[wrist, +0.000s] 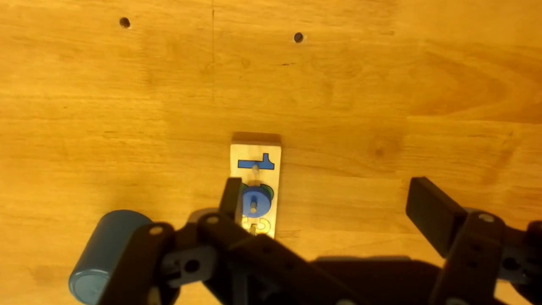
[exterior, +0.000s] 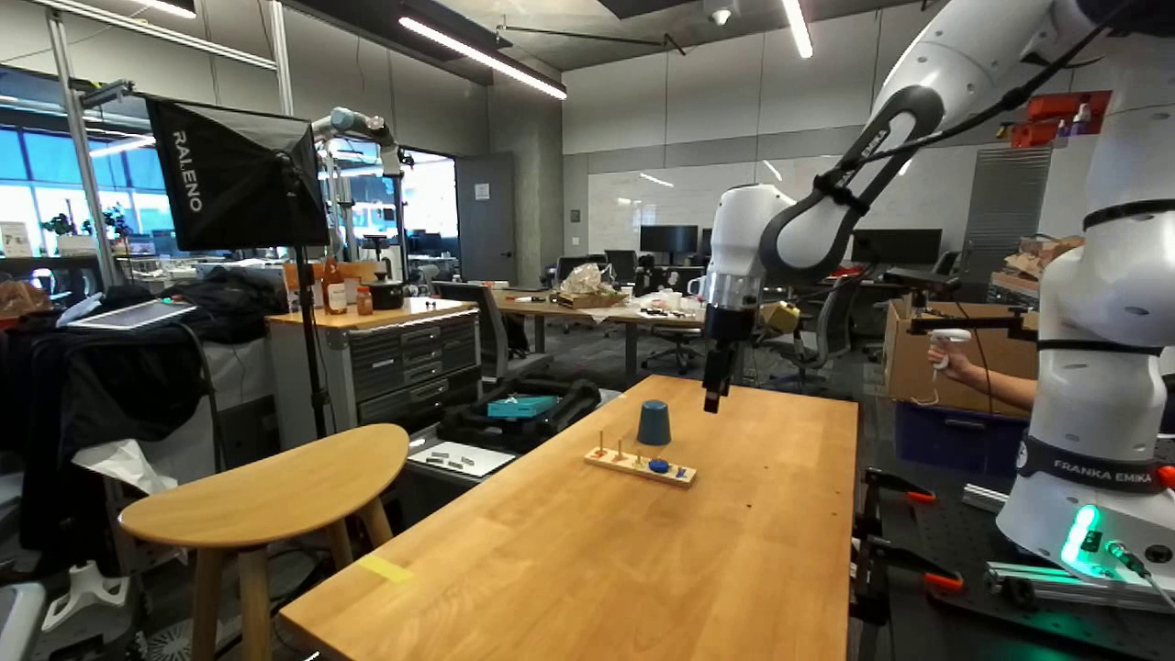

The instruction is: Remove the blue ring from the wooden stand

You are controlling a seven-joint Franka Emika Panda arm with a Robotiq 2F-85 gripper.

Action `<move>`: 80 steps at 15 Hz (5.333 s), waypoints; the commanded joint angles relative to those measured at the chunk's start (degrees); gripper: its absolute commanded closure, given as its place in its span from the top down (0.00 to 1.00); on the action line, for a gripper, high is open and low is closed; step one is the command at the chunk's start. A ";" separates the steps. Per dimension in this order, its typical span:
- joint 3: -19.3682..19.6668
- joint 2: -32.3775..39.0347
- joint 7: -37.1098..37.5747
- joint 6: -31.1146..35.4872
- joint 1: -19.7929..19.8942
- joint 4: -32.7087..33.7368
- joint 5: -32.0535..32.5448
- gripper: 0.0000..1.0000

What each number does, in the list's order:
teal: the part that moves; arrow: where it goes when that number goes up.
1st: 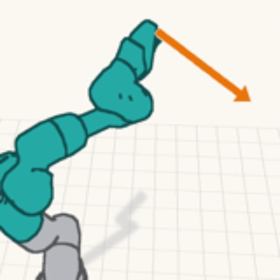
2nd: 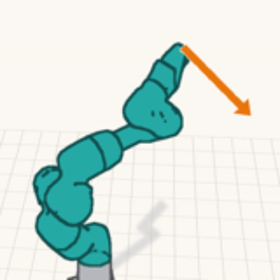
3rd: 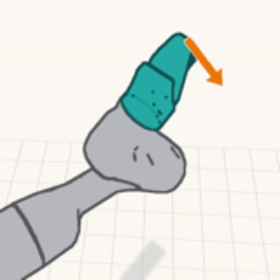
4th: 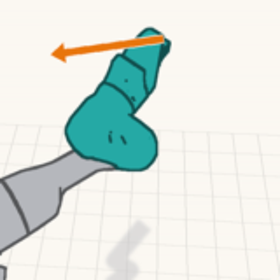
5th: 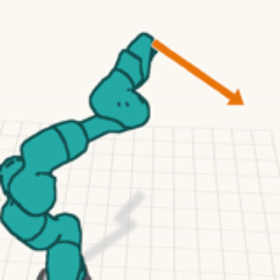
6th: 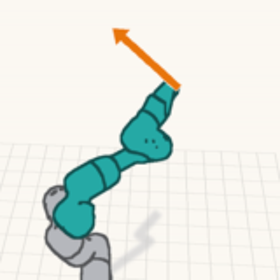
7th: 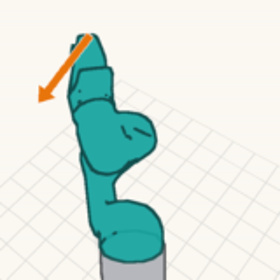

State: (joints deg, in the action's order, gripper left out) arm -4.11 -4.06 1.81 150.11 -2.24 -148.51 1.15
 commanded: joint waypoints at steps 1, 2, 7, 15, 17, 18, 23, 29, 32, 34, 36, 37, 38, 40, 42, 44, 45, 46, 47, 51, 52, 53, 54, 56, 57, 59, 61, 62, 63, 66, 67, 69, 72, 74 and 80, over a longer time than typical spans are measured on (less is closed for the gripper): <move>0.35 11.88 8.53 2.70 0.03 7.36 6.69 1.00; 0.98 13.94 10.07 2.59 -0.61 8.72 7.54 1.00; 3.62 23.39 8.78 0.27 -0.99 20.94 5.60 1.00; 6.07 32.30 8.78 -1.36 -1.67 30.01 5.71 1.00; 6.39 33.61 8.67 -1.91 -1.72 30.92 5.58 1.00; 6.51 34.25 8.61 -2.16 -1.72 31.30 5.56 1.00; 6.37 36.15 8.09 -2.95 -1.70 31.40 5.28 1.00; 6.26 37.07 7.71 -2.56 -1.85 31.33 5.36 0.66; 6.12 37.23 7.56 -2.55 -1.82 31.48 5.19 0.42; 6.09 37.48 7.45 -2.57 -1.70 31.68 5.05 0.26; 6.03 37.65 7.31 -2.86 -1.47 32.16 4.83 0.18; 6.01 37.64 7.24 -3.13 -1.34 32.35 4.71 0.17; 5.98 37.63 7.20 -3.33 -1.30 32.57 4.66 0.17; 6.12 37.63 7.24 -3.75 -1.32 33.08 4.83 0.13; 5.58 36.65 7.04 -4.90 -1.21 33.44 4.17 0.02; 4.93 34.73 7.13 -5.12 -1.71 32.35 3.95 0.00; 4.59 33.78 7.06 -5.16 -1.80 31.94 3.82 0.00; 4.27 33.23 6.94 -5.34 -1.85 31.76 3.73 0.02; 4.07 32.80 6.81 -5.62 -1.83 31.93 3.61 0.03; 3.98 32.67 6.39 -6.10 -1.38 32.19 2.98 0.02; 4.06 32.87 6.38 -6.16 -1.24 32.19 2.84 0.02; 4.20 33.21 6.40 -6.19 -1.09 32.17 2.75 0.02; 4.36 33.50 6.47 -6.32 -1.00 32.22 2.72 0.02; 4.80 34.31 6.72 -6.31 -0.90 32.32 2.87 0.02; 4.95 34.59 6.79 -6.20 -0.88 32.29 2.94 0.02; 5.14 35.00 6.88 -6.20 -0.95 32.23 3.14 0.03; 5.17 35.11 6.95 -6.17 -1.07 32.07 3.25 0.35; 5.15 35.09 6.86 -6.21 -1.13 32.02 3.33 0.41; 5.12 35.04 6.87 -6.15 -1.15 31.96 3.32 0.50; 4.78 34.93 6.48 -5.81 -0.96 31.81 3.04 0.72; 4.73 34.98 6.33 -5.48 -0.91 31.71 3.06 0.79; 4.69 35.25 6.12 -5.10 -0.72 31.72 2.96 0.94; 4.94 35.87 6.04 -4.49 -0.68 31.70 3.22 1.00; 5.07 36.39 6.00 -4.13 -0.64 31.79 3.29 1.00; 5.35 37.69 5.88 -2.83 -0.67 31.74 3.65 0.74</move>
State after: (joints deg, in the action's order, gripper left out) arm 0.81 32.40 9.19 145.55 -2.91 -117.36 5.26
